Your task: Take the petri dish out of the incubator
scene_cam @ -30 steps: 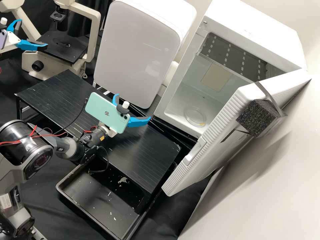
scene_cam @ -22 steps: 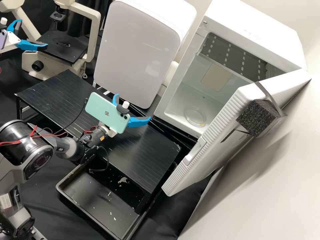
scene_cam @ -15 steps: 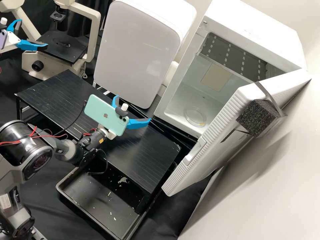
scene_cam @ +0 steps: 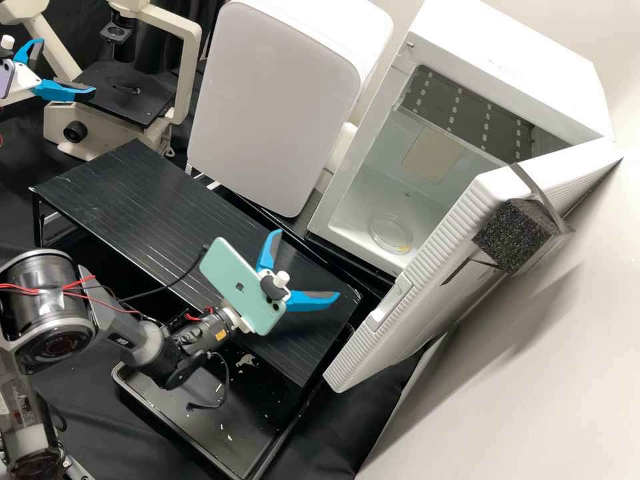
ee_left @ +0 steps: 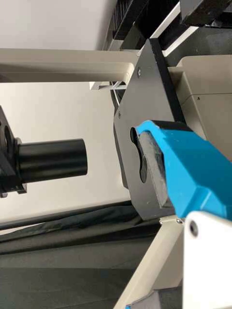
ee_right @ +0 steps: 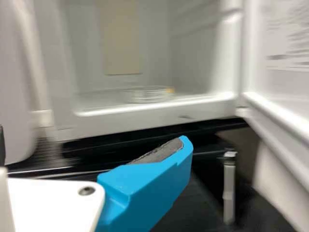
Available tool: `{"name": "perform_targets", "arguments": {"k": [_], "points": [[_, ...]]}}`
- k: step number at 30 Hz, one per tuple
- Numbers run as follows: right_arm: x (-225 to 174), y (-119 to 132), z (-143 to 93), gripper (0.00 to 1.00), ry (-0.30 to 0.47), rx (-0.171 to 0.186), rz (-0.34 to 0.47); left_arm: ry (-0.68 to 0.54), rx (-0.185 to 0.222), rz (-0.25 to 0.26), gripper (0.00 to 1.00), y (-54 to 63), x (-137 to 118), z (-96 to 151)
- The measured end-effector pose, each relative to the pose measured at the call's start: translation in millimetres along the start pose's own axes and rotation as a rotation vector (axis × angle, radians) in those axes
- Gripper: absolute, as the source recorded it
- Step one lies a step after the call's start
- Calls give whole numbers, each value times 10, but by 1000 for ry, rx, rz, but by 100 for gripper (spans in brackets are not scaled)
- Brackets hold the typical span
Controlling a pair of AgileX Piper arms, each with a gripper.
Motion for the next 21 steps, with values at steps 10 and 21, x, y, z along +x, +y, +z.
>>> {"name": "perform_targets", "arguments": {"k": [10, 21], "points": [[450, 192, 152, 100, 24, -23, 64, 0, 0, 0, 100, 0, 0, 0], [1057, 242, 97, 100, 36, -48, 44, 0, 0, 0, 100, 0, 0, 0]]}}
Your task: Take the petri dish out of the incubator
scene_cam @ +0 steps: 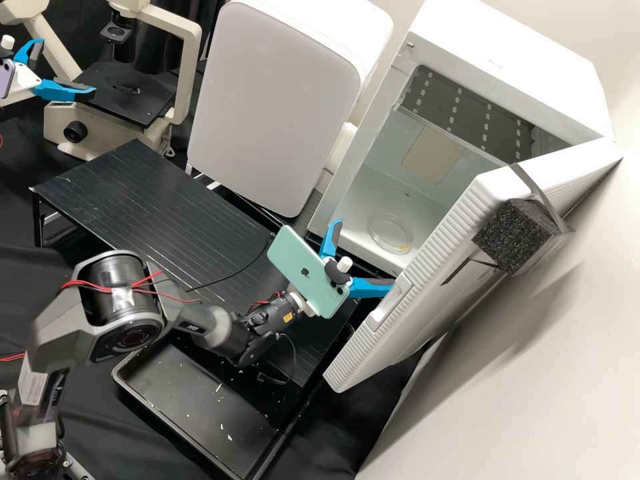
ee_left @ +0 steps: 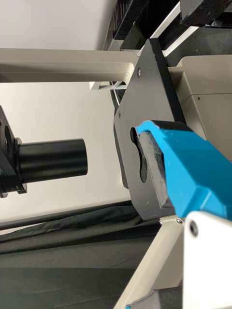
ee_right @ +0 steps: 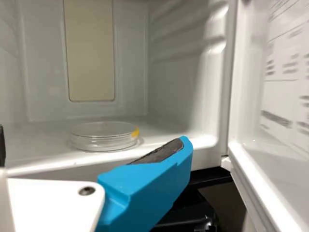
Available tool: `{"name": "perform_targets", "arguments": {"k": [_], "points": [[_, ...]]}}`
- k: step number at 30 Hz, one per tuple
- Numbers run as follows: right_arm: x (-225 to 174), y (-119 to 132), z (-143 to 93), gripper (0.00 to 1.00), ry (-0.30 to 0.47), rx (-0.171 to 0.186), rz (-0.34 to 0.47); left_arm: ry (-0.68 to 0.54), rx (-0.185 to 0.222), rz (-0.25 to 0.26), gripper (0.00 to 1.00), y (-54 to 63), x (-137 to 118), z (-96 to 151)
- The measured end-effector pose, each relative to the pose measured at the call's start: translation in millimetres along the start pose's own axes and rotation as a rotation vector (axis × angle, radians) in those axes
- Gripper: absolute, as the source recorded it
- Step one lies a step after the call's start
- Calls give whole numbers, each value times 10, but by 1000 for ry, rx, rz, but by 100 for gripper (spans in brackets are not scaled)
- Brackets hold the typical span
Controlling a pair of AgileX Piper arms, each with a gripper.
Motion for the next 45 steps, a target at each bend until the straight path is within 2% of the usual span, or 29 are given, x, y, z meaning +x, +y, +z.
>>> {"name": "perform_targets", "arguments": {"k": [14, 21, 36, 43, 45], "points": [[482, -51, 32, 100, -48, -21, -50, 0, 0, 0, 100, 0, 0, 0], [594, -90, 36, 100, -49, -23, -60, 0, 0, 0, 100, 0, 0, 0], [851, -162, 62, 100, -54, -50, -91, 0, 0, 0, 100, 0, 0, 0], [890, -186, 76, 100, -51, -75, -115, 0, 0, 0, 100, 0, 0, 0], [893, -192, 70, 100, -46, -71, -124, 0, 0, 0, 100, 0, 0, 0]]}}
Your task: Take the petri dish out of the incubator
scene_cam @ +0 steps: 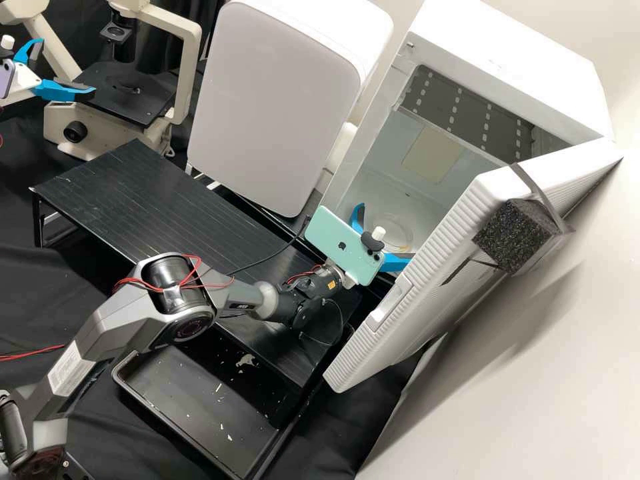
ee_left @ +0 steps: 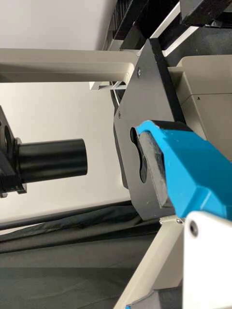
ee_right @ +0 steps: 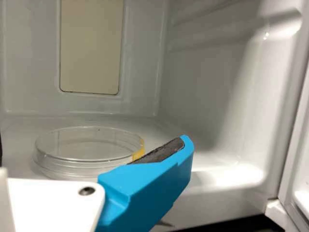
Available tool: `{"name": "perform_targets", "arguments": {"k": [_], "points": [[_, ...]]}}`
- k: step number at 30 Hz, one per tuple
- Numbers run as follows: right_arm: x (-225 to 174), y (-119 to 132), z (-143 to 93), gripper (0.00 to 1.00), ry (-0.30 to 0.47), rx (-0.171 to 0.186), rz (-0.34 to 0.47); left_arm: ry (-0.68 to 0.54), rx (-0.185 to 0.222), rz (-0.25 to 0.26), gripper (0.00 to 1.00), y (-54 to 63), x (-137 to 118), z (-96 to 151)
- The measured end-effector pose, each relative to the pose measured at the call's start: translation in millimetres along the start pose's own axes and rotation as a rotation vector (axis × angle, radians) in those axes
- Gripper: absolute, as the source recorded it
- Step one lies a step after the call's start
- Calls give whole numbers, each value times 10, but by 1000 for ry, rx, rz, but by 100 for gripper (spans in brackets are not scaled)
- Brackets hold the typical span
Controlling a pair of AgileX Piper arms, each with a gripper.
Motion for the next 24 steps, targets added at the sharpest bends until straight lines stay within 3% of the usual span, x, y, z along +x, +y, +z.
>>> {"name": "perform_targets", "arguments": {"k": [6, 12, 17, 19, 20, 24], "points": [[16, 6, -16, 100, 7, -5, -25, 0, 0, 0, 100, 0, 0, 0], [18, 77, 13, 100, 21, -33, -54, 0, 0, 0, 100, 0, 0, 0], [12, 141, 65, 100, 5, -13, -58, 0, 0, 0, 100, 0, 0, 0], [18, 155, 62, 100, 6, -22, -63, 0, 0, 0, 100, 0, 0, 0], [21, 157, 57, 0, 9, -22, -65, 0, 0, 0, 100, 0, 0, 0], [28, 158, 57, 0, 1, -27, -76, 0, 0, 0, 100, 0, 0, 0]]}}
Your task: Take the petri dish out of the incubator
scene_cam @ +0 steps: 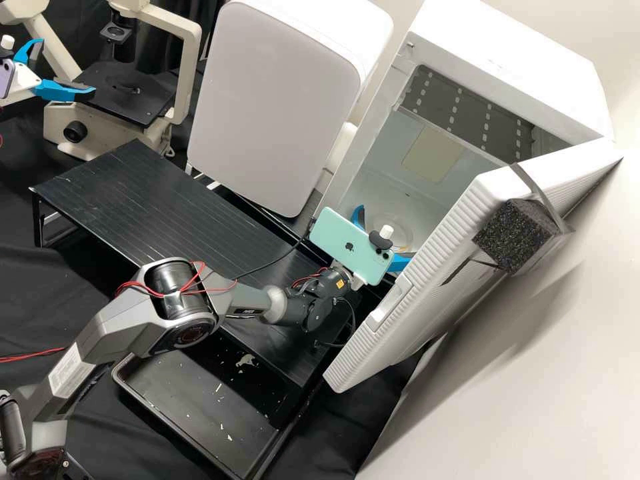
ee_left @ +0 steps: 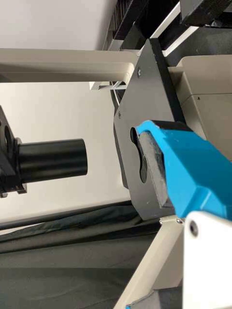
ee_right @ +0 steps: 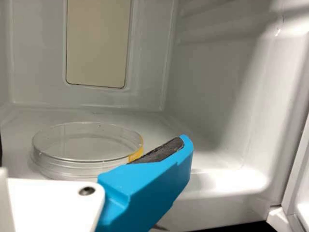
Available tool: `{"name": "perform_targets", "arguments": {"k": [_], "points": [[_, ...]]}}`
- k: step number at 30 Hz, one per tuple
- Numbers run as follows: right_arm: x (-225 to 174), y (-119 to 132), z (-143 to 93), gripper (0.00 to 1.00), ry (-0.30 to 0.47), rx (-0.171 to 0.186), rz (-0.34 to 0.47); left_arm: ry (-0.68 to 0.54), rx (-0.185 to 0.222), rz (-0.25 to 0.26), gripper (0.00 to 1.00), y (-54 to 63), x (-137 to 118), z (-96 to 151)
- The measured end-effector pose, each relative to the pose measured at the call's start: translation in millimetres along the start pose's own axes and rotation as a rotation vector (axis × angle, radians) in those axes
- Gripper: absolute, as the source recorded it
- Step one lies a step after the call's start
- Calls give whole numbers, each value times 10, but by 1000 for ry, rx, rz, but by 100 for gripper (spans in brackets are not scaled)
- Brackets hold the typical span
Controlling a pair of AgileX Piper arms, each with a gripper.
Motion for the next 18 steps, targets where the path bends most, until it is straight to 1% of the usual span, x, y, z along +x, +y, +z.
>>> {"name": "perform_targets", "arguments": {"k": [8, 18], "points": [[12, 15, -19, 0, 7, -18, -7, 0, 0, 0, 100, 0, 0, 0], [13, 14, -22, 0, 9, -24, -10, 0, 0, 0, 100, 0, 0, 0]]}}
